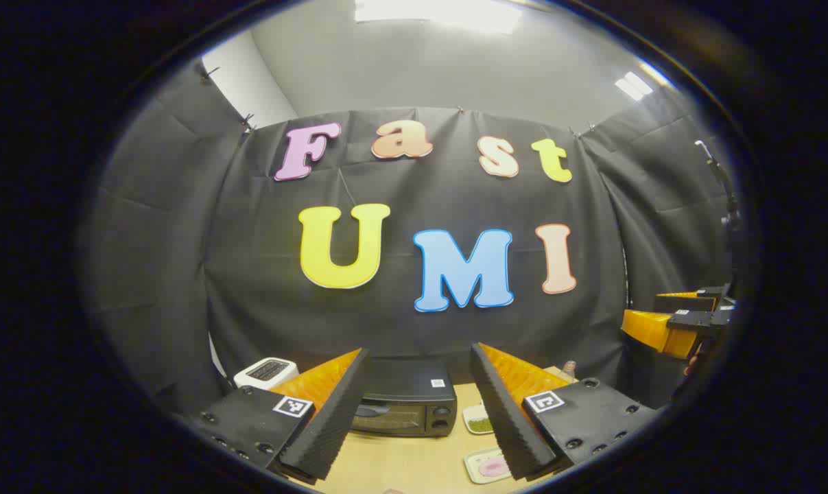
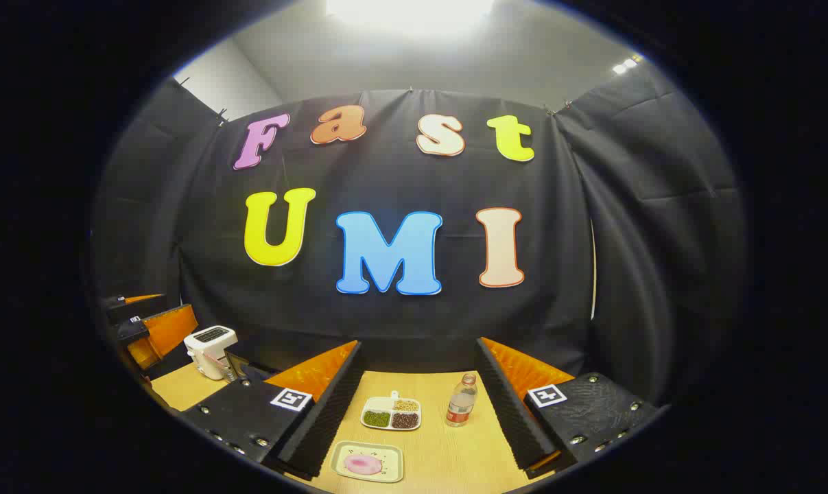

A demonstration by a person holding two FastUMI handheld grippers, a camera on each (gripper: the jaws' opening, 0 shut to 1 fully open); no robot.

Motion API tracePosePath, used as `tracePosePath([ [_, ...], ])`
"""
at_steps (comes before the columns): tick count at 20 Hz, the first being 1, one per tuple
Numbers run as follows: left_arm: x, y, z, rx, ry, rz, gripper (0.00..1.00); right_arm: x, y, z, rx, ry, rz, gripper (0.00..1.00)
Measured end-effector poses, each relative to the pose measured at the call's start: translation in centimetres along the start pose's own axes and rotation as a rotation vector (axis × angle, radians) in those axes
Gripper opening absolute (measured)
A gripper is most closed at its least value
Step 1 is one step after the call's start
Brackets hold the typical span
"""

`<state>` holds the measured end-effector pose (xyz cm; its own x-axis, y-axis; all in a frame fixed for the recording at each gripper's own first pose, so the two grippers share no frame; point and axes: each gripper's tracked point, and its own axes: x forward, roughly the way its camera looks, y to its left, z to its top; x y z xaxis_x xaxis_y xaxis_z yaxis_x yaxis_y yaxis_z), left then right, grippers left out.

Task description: Open the electric oven with the left hand, put the food in, and close the electric oven.

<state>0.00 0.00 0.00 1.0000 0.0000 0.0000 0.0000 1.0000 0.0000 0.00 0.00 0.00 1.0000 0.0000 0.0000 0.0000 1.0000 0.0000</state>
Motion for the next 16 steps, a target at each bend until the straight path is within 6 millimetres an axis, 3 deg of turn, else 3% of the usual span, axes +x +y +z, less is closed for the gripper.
tracePosePath([
  [1, 0.3, 0.0, -0.1, -0.004, 0.006, 0.001, 0.92, 0.1, 0.0, 0.0, 0.004, 0.001, 0.004, 0.99],
  [2, 0.5, 0.0, -0.2, -0.007, 0.01, 0.006, 1.0, 0.3, 0.0, 0.0, 0.003, -0.001, 0.006, 0.99],
  [3, 0.7, 0.2, -0.3, -0.009, 0.012, 0.013, 0.96, 0.4, -0.2, 0.0, -0.001, -0.002, 0.007, 0.99],
  [7, 1.6, 0.4, -0.4, -0.023, 0.015, 0.035, 1.0, 1.2, -0.2, -0.6, -0.003, 0.004, 0.036, 0.98],
  [8, 1.7, 0.6, -0.5, -0.018, 0.017, 0.046, 0.92, 1.4, -0.3, -0.8, -0.005, 0.008, 0.046, 0.98],
  [12, 2.0, 0.6, -0.4, 0.005, 0.002, 0.068, 0.92, 2.2, -0.7, -1.2, -0.001, 0.01, 0.083, 0.99],
  [13, 2.0, 0.3, -0.4, 0.001, -0.002, 0.06, 1.0, 2.4, -0.7, -1.5, 0.001, 0.009, 0.096, 0.99],
  [14, 2.3, 0.2, -0.9, -0.004, 0.002, 0.055, 0.97, 2.5, -0.8, -1.7, 0.003, 0.012, 0.104, 0.99],
  [16, 2.7, 0.7, -2.1, -0.004, 0.034, 0.062, 1.0, 2.8, -0.8, -2.6, 0.01, 0.03, 0.114, 0.99],
])
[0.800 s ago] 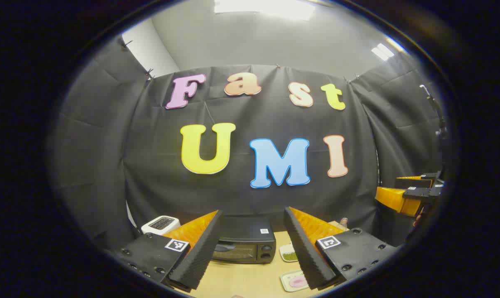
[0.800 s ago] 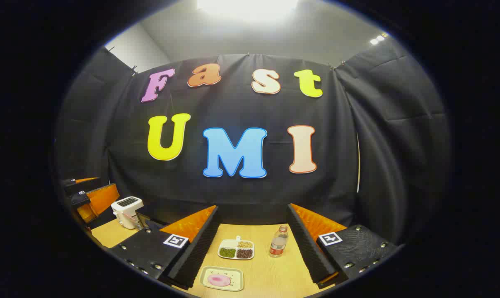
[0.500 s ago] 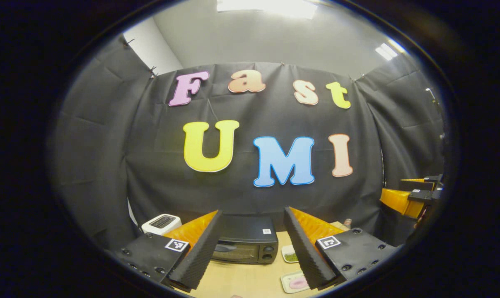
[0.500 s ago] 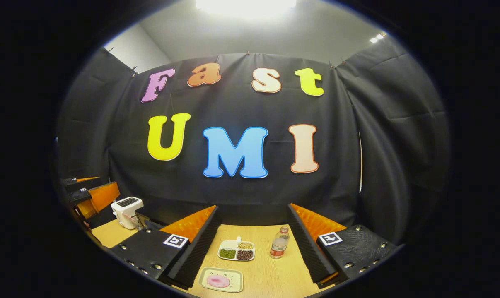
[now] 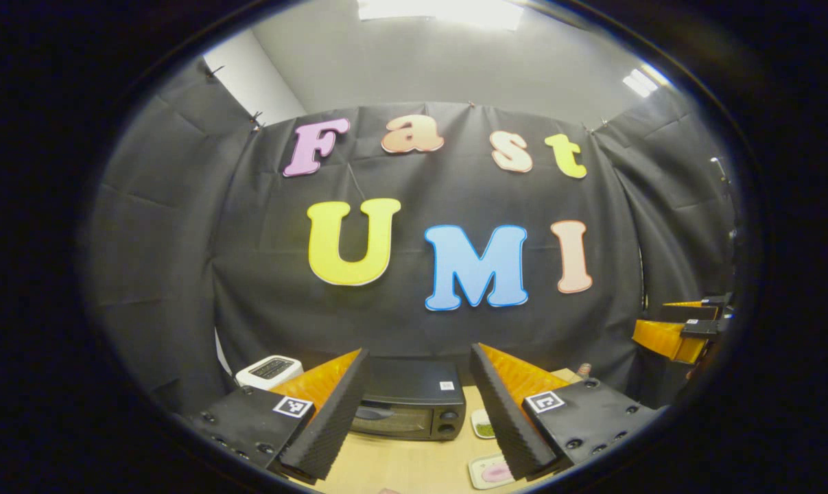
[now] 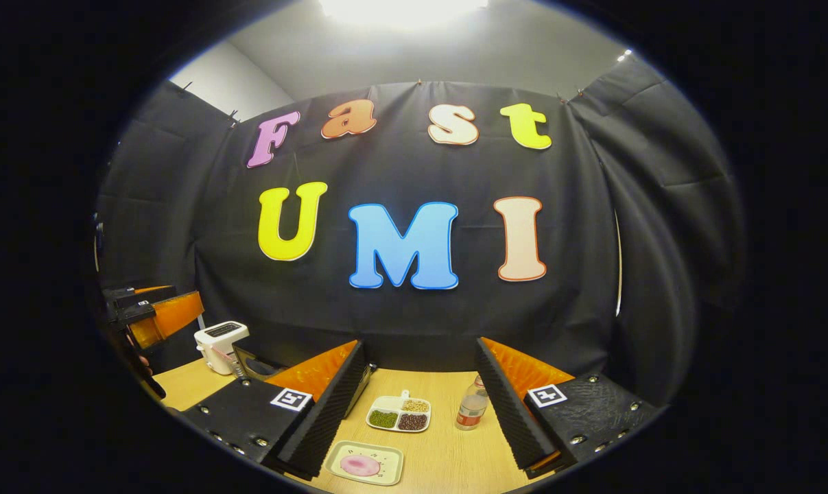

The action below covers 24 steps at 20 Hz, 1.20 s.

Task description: Open the electric oven with the left hand, put the food in, and close the electric oven.

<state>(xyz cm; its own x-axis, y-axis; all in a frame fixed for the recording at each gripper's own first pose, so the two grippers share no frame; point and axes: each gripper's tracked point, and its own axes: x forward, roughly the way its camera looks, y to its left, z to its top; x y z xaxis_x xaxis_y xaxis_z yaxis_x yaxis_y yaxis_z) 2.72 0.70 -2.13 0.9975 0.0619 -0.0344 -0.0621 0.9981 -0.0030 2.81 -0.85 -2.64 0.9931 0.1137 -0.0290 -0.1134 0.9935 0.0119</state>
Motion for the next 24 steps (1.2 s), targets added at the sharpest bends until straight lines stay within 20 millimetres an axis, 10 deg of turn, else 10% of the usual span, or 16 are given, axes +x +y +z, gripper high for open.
tracePosePath([
  [15, 16.9, 9.1, -19.7, -0.018, 0.413, -0.054, 1.0, 1.1, 1.2, -3.0, -0.024, 0.118, -0.222, 0.99],
  [24, 21.8, 10.0, -25.6, 0.064, 0.483, -0.096, 1.0, 1.3, 1.5, -4.2, -0.043, 0.183, -0.311, 0.99],
])
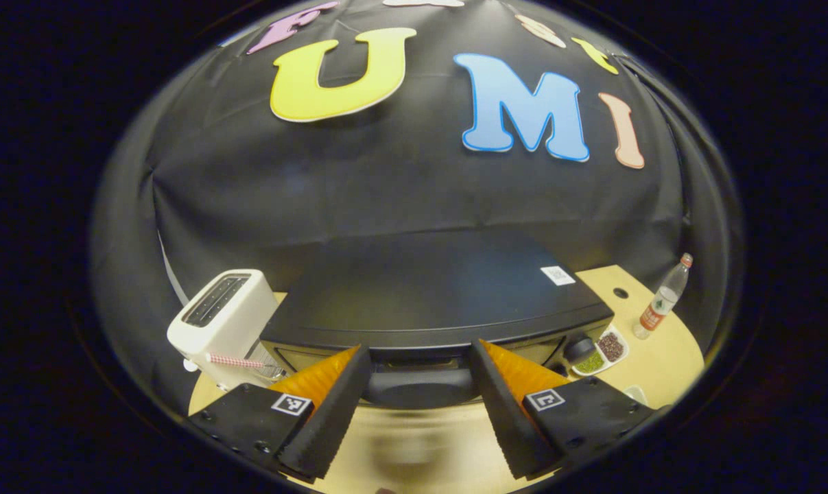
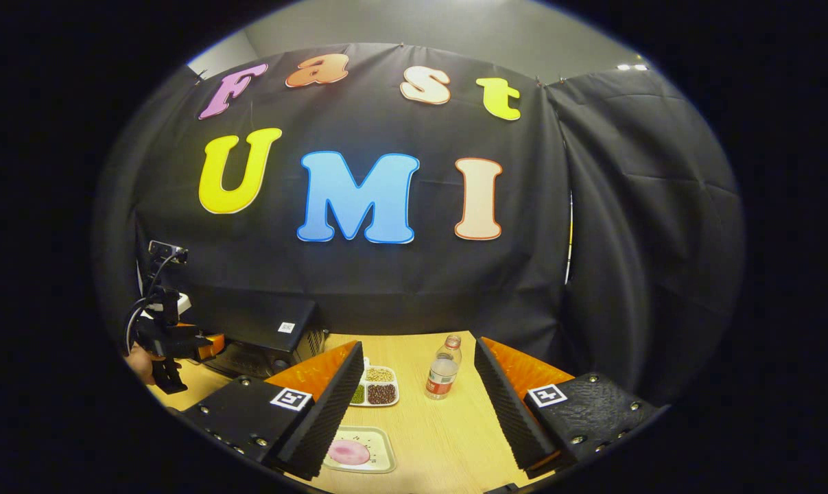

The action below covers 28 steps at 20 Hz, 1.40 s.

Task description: Open the electric oven with the left hand, put the food in, and close the electric oven.

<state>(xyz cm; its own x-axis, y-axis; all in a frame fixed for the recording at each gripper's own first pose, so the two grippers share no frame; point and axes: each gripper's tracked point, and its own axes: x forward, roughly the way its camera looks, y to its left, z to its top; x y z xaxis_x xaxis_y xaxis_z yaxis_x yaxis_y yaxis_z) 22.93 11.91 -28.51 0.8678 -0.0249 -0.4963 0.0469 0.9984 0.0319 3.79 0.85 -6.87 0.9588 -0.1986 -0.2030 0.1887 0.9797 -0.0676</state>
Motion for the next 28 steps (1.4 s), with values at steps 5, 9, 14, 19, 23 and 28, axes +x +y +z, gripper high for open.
tracePosePath([
  [5, -0.3, -0.2, -0.1, -0.01, -0.007, -0.001, 0.96, 0.0, 1.1, -0.3, 0.002, 0.011, 0.015, 0.99],
  [9, -1.4, -0.1, -1.0, -0.008, -0.002, 0.008, 1.0, 0.0, 1.7, -0.3, 0.0, 0.007, 0.042, 0.99],
  [14, -3.8, -0.3, -3.6, -0.015, 0.011, 0.012, 0.97, -0.3, 1.6, -0.6, 0.004, 0.013, 0.067, 0.99],
  [19, -5.8, -0.6, -6.4, -0.028, 0.045, -0.007, 1.0, -0.6, 1.8, -1.0, 0.009, 0.023, 0.088, 0.99],
  [23, -6.8, -0.8, -8.6, -0.017, 0.063, -0.014, 0.97, -0.7, 2.5, -1.3, -0.002, 0.036, 0.111, 0.99],
  [28, -7.5, -0.9, -10.8, -0.005, 0.08, -0.018, 1.0, -0.8, 3.2, -2.1, -0.008, 0.062, 0.129, 0.99],
])
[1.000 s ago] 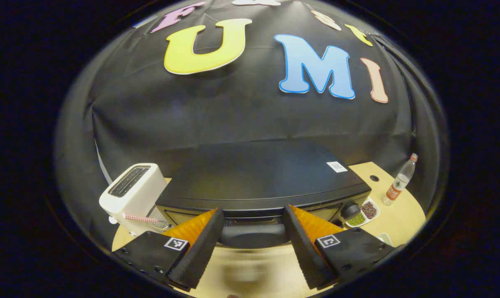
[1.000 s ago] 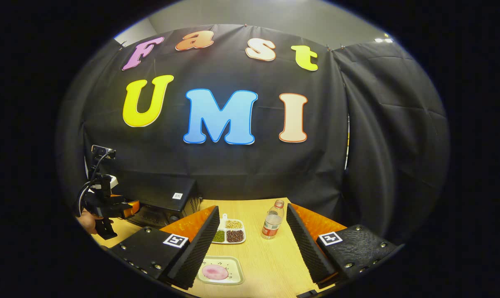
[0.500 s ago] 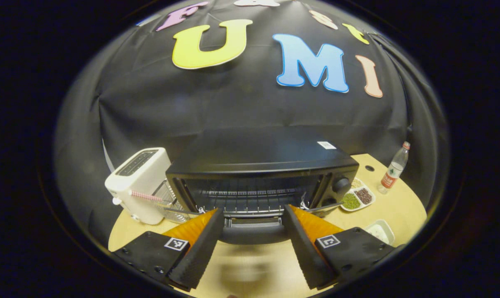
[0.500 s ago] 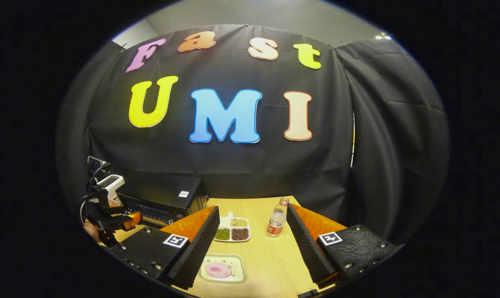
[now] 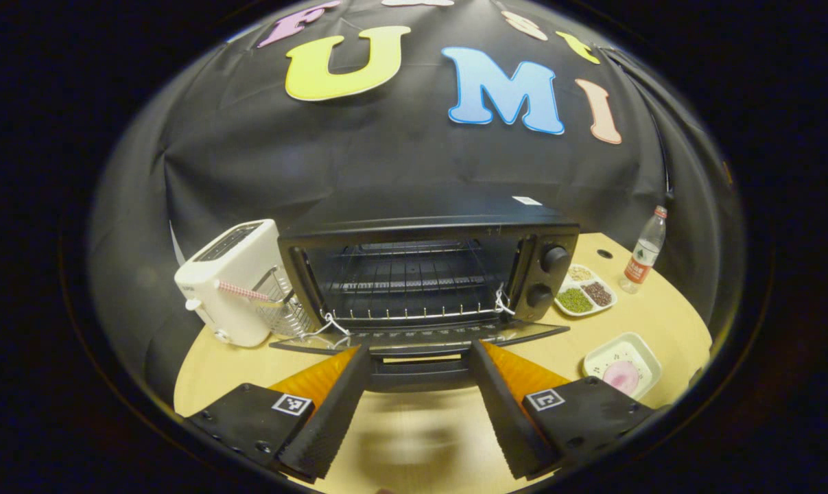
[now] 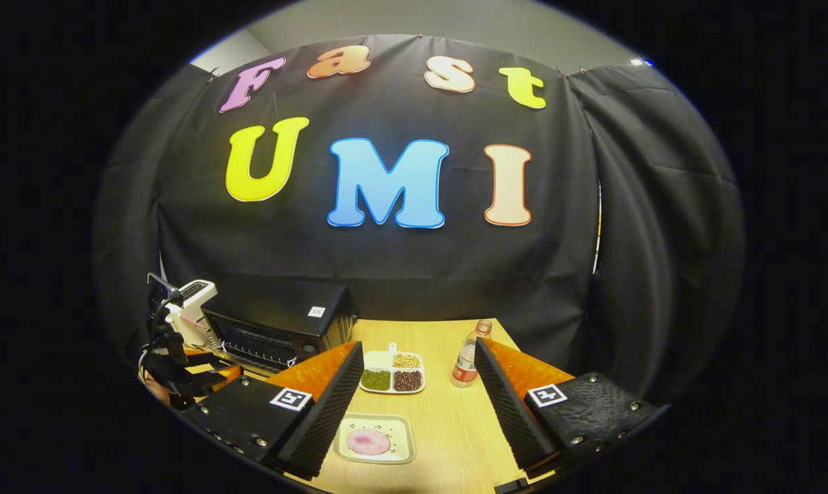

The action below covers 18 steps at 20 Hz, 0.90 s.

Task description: Open the electric oven with the left hand, put the food in, and close the electric oven.

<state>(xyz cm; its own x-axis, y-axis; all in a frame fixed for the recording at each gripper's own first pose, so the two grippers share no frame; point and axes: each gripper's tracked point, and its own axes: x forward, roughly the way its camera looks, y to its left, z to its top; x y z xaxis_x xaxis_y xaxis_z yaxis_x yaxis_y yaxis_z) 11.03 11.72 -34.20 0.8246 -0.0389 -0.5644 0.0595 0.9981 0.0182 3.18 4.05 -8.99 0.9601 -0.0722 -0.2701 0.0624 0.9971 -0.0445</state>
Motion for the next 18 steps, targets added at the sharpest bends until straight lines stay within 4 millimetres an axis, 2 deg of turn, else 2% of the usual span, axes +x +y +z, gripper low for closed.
tracePosePath([
  [5, -0.2, -0.1, -4.3, -0.013, 0.094, 0.002, 1.0, 0.0, 0.0, -1.0, 0.017, 0.027, 0.002, 0.99],
  [6, -0.6, 0.1, -4.1, -0.017, 0.092, 0.008, 1.0, 0.0, -0.1, -1.0, 0.015, 0.03, -0.001, 0.99],
  [8, -1.3, 0.0, -1.9, -0.031, 0.036, 0.006, 1.0, 0.3, -0.5, -1.4, 0.02, 0.042, -0.003, 0.99],
  [11, -3.2, -0.2, 3.3, -0.05, -0.072, 0.004, 0.97, 1.2, -0.8, -2.6, 0.038, 0.092, 0.016, 0.99],
  [12, -4.1, -0.3, 5.1, -0.055, -0.113, 0.004, 1.0, 1.7, -0.9, -3.2, 0.041, 0.119, 0.027, 0.99],
  [15, -7.4, -0.6, 11.0, -0.069, -0.248, 0.011, 0.95, 3.6, -1.0, -6.1, 0.046, 0.228, 0.074, 0.99],
  [18, -11.3, -0.4, 15.9, -0.093, -0.373, 0.033, 1.0, 5.4, -0.8, -10.2, 0.08, 0.402, 0.141, 0.99],
])
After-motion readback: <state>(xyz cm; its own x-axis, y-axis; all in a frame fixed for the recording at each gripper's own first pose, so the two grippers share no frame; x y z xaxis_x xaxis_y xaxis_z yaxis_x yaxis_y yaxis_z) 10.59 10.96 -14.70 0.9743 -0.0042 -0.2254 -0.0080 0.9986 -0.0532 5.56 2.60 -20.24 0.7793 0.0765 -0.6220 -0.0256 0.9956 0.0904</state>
